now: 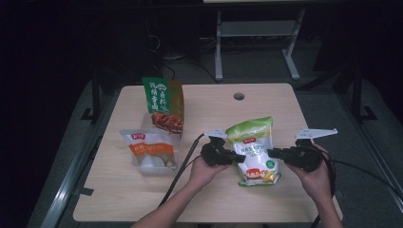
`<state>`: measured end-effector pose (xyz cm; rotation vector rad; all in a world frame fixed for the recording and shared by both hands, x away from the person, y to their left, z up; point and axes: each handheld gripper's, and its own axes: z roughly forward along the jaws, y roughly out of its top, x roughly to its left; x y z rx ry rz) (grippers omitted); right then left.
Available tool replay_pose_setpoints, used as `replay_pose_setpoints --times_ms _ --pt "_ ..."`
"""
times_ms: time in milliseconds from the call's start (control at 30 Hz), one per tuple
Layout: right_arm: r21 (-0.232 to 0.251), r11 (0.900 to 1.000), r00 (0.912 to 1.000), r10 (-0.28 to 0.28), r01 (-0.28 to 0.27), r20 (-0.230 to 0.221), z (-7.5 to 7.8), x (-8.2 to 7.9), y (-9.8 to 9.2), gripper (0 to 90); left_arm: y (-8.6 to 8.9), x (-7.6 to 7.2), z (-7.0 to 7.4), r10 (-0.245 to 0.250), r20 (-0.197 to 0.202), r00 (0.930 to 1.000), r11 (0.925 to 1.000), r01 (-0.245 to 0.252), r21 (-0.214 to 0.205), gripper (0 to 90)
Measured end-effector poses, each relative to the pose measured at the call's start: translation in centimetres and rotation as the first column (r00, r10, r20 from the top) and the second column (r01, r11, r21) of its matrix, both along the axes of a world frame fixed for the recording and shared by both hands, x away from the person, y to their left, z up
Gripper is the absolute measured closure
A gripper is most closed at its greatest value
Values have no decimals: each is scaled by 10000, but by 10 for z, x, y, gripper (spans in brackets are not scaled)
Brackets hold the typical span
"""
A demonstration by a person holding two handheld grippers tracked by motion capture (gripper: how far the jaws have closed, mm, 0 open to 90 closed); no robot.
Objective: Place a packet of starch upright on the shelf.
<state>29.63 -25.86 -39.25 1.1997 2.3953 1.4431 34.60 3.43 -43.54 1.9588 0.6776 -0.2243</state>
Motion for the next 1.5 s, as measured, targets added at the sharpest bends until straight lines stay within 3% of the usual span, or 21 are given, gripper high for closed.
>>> replay_pose_setpoints --times_ms 167,333,467,733,833,1033,1167,1267,1500 --pt "-34 9999 9999 109 -109 -5 0 1 7 886 5 -5 9 351 761 9965 9984 -383 418 821" --pt "-88 9992 9992 392 -391 56 -2 4 16 883 11 -10 18 588 1544 9863 9935 -729 875 831" --pt "-177 9978 9978 636 -639 -166 -6 8 23 880 17 -13 21 549 1976 9787 9894 -800 1211 833" --pt "-403 9935 9934 1047 -1066 -457 -11 13 27 838 21 -20 23 412 2348 9712 9879 -747 1356 838" --pt "-248 9915 9902 1259 -1276 -599 -13 17 28 789 20 -23 24 324 2544 9666 9863 -721 1486 840" --pt "146 9867 9843 1627 -1621 -682 -16 24 31 684 22 -24 25 210 2628 9646 9861 -633 1534 841" --pt "-5 9847 9828 1738 -1741 -624 -17 27 39 630 21 -26 26 126 2650 9642 9878 -532 1466 841" --pt "-219 9839 9831 1763 -1775 -485 -17 27 44 644 20 -28 27 52 2777 9606 9856 -518 1607 842" --pt "-290 9843 9839 1727 -1741 -469 -12 25 42 825 23 -27 25 236 2579 9659 9875 -627 1444 834"
